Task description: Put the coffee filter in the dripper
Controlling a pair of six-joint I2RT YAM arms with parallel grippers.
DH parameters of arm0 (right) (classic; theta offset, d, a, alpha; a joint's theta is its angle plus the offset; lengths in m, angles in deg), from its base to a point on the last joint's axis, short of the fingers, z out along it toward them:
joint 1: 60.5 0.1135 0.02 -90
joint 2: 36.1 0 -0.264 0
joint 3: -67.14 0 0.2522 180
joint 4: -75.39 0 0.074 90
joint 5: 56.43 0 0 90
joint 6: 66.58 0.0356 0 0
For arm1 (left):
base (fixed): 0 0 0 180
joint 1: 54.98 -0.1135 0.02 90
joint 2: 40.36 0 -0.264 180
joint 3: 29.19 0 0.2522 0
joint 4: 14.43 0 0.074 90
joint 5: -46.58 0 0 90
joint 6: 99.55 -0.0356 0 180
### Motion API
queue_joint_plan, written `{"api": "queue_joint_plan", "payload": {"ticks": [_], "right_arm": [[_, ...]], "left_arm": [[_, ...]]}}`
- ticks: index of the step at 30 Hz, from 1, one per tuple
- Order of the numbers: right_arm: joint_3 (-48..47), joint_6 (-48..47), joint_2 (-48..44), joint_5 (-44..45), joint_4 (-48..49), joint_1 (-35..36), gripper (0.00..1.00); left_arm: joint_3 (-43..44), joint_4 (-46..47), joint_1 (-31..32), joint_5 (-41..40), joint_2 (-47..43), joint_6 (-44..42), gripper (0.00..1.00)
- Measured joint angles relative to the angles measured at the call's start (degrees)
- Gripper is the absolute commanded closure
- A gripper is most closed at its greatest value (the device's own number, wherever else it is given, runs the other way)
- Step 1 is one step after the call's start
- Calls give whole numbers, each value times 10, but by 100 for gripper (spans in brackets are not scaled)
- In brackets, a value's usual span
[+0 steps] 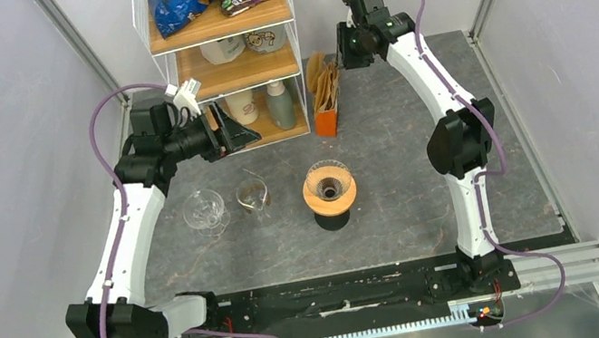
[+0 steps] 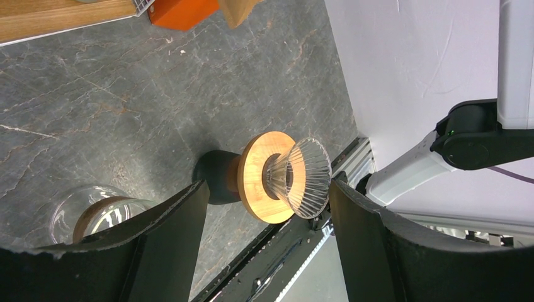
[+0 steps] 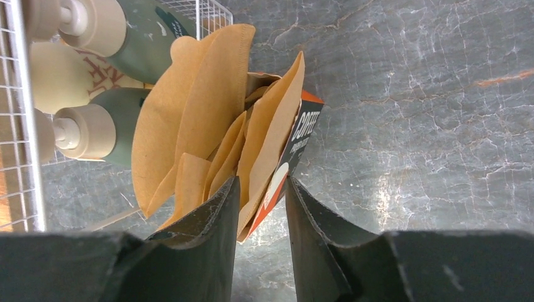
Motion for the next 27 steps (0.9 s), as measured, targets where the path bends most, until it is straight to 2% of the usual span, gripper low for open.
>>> {"api": "queue_joint_plan", "payload": {"ticks": [8, 16, 27], "right_arm": [[19, -2, 0, 4, -1, 0, 63], [19, -10, 0, 15, -1, 0, 75], [19, -16, 0, 15, -10, 0, 77]], "left_arm": [[0, 0, -1, 0, 0, 0, 22], [0, 0, -1, 0, 0, 0, 22], [0, 0, -1, 1, 0, 0, 22]]}}
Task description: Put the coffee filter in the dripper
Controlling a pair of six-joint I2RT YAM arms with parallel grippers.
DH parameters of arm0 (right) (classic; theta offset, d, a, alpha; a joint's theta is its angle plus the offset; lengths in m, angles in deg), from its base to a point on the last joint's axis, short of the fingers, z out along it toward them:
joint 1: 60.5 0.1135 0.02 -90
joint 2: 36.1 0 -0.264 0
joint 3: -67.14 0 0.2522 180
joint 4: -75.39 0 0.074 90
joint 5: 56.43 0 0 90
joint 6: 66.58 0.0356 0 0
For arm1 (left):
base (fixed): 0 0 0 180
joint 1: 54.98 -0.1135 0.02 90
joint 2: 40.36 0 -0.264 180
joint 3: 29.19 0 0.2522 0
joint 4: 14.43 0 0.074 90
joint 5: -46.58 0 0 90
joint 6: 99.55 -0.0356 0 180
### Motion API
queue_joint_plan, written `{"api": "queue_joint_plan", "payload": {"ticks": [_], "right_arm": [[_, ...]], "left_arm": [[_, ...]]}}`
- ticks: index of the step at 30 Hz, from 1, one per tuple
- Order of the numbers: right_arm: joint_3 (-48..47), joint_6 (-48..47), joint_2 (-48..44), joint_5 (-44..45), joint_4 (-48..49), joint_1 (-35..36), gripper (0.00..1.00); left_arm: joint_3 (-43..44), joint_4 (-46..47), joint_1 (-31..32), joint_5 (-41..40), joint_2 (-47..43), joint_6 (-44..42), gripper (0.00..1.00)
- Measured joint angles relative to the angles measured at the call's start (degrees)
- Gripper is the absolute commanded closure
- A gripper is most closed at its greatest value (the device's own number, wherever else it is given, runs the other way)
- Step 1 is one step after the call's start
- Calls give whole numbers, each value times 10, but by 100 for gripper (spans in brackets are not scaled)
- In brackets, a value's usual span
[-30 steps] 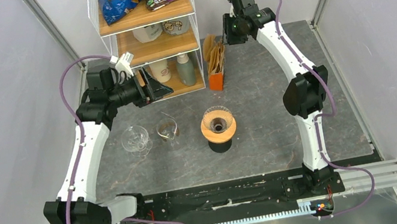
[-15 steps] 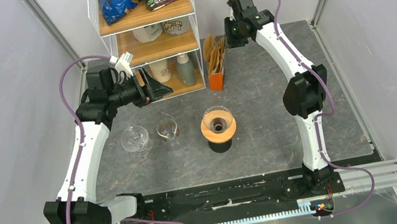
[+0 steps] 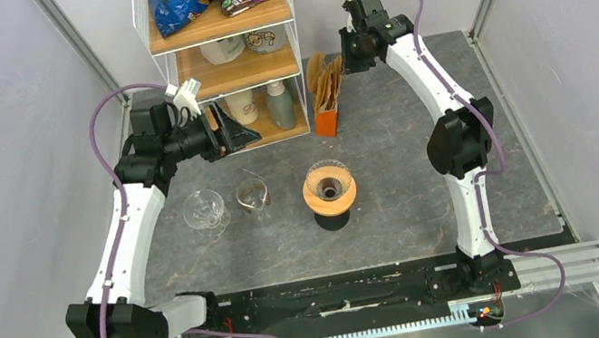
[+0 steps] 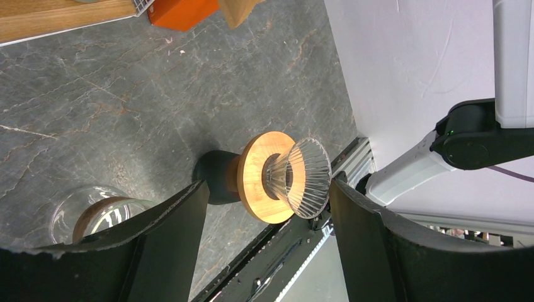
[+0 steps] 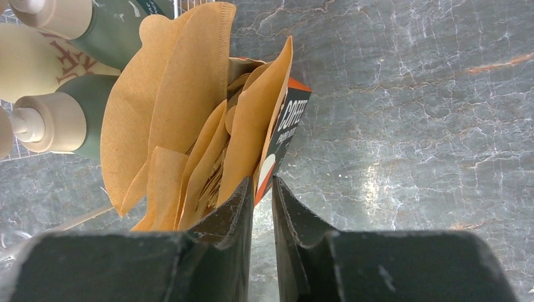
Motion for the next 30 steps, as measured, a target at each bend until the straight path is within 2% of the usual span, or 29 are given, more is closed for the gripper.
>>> {"api": "queue_joint_plan", "payload": {"ticks": [9, 11, 13, 23, 30], "right_arm": [[0, -2, 3, 0, -5, 10, 85], [0, -3, 5, 3, -6, 14, 90], [0, -5, 7, 9, -8, 16, 100], [-21, -6, 6, 26, -32, 17, 100], [-9, 1, -91, 15, -51, 10, 100]], "left_arm": [[0, 0, -3, 0, 0, 0, 22], [0, 0, -4, 0, 0, 0, 22], [0, 0, -4, 0, 0, 0, 22], [2, 0, -6, 4, 0, 0, 22], [35, 32, -6, 35, 0, -8, 17]]}}
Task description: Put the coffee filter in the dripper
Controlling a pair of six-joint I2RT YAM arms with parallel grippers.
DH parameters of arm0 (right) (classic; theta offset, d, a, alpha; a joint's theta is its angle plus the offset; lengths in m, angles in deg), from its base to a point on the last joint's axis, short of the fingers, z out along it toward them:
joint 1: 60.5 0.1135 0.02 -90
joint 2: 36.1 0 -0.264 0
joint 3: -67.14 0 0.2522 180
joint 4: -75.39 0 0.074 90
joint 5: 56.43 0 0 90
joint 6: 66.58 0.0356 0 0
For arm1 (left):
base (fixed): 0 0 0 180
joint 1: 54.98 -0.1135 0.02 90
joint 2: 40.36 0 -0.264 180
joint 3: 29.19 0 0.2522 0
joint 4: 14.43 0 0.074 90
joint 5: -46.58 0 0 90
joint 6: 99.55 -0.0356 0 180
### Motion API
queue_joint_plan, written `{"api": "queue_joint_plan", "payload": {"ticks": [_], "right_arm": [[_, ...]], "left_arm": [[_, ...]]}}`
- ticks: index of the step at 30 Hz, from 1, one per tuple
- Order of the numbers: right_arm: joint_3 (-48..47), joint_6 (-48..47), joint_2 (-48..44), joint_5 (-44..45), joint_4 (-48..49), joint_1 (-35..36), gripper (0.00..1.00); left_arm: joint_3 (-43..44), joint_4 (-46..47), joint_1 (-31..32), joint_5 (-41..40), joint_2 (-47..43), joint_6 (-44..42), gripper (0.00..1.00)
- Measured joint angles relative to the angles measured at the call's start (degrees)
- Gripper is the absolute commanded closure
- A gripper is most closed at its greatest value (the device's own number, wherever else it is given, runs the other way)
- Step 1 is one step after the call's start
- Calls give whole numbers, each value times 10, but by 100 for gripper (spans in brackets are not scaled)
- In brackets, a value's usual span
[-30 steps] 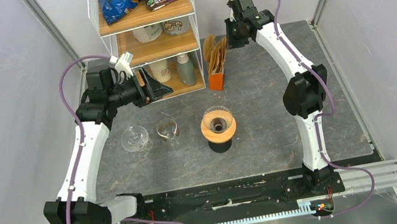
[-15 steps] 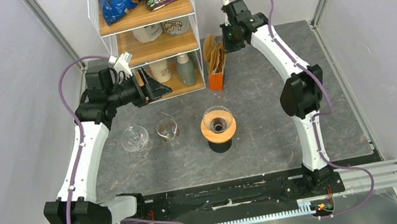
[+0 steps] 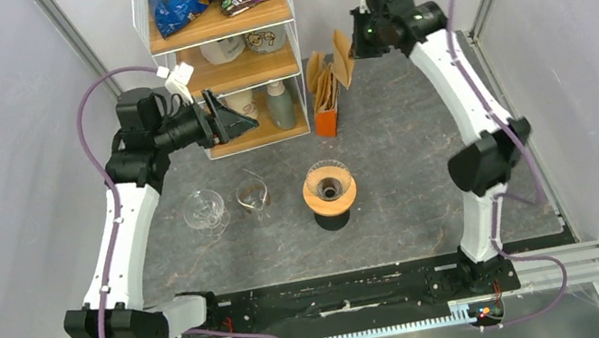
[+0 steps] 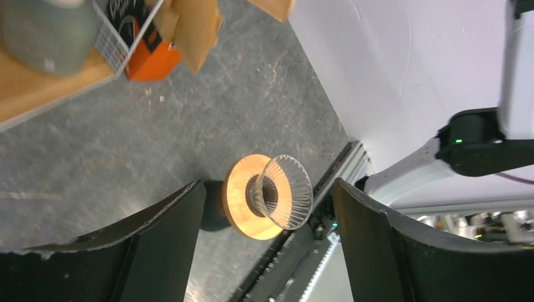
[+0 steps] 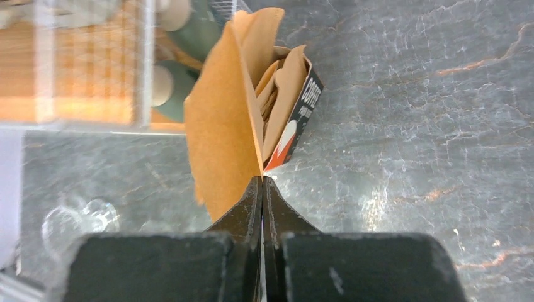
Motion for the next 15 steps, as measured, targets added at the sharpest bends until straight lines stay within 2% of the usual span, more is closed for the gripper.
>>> {"api": "queue_joint_plan", "payload": {"ticks": [5, 8, 11, 15], "right_arm": [[77, -15, -149, -96, 24, -32, 100], [108, -41, -220, -176, 32, -59, 100], [155, -67, -269, -253, 43, -62, 100], [195, -120, -288, -339, 6, -31, 100]], "left_arm": [[46, 21, 0, 37, -1, -81, 17], [94, 23, 12, 57, 4, -167, 17], [170, -15, 61, 70, 18, -313, 16], [298, -150, 180, 63, 58, -561, 17]]}}
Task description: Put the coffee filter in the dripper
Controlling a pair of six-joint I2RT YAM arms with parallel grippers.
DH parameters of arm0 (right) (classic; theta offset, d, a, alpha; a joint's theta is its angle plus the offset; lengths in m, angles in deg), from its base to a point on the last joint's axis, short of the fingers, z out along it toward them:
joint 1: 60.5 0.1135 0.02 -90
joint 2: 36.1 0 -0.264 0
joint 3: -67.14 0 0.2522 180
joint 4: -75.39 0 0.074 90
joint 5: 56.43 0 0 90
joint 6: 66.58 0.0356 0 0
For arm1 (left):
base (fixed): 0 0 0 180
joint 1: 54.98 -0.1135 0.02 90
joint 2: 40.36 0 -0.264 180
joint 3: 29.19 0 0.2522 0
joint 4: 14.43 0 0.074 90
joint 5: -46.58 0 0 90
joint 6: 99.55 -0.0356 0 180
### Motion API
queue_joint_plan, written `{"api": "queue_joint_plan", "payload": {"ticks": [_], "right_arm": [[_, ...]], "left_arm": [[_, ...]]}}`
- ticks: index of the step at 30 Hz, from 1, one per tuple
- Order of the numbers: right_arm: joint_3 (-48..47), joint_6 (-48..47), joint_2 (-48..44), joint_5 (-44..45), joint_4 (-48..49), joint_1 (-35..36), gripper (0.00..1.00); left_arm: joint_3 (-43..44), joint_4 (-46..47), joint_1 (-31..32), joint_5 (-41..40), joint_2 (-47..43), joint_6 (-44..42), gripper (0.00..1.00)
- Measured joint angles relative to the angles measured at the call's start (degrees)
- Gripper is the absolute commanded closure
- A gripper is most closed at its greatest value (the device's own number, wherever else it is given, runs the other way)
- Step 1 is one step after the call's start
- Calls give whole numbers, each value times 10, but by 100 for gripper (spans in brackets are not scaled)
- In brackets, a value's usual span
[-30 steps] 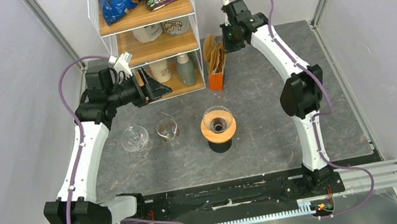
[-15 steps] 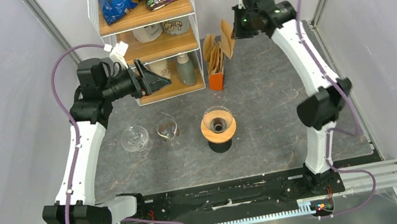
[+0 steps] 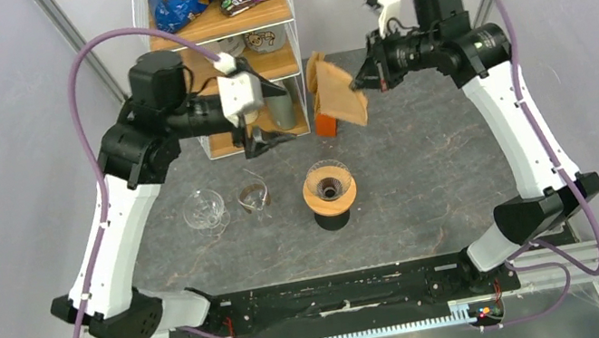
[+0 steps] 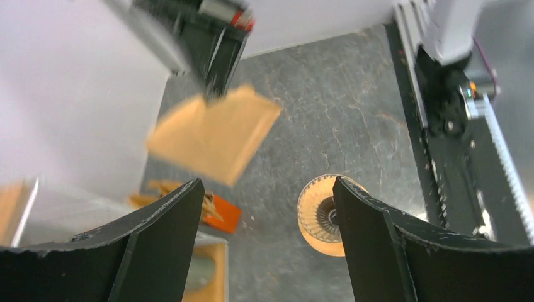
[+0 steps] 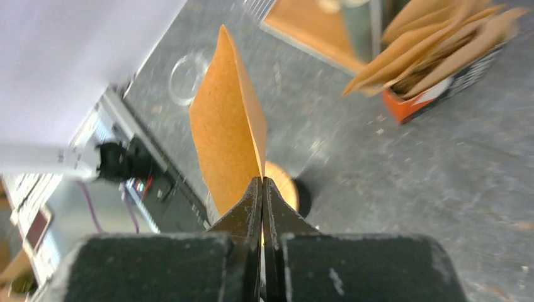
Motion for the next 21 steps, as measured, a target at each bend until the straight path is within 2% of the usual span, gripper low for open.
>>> {"api": "queue_joint_plan", "payload": {"ticks": [4, 8, 14, 21], "right_arm": [[33, -45, 2, -31, -41, 35, 100], [60, -78, 2, -39, -74, 63, 100], [67, -112, -4, -38, -95, 101, 100], [67, -125, -33, -27, -95, 122, 100]], "left_arm": [[72, -113, 83, -24, 38, -184, 18], [76, -167, 126, -62, 60, -275, 21], [76, -200, 164, -103, 91, -330, 24], [76, -205, 179, -137, 107, -345, 30]]}}
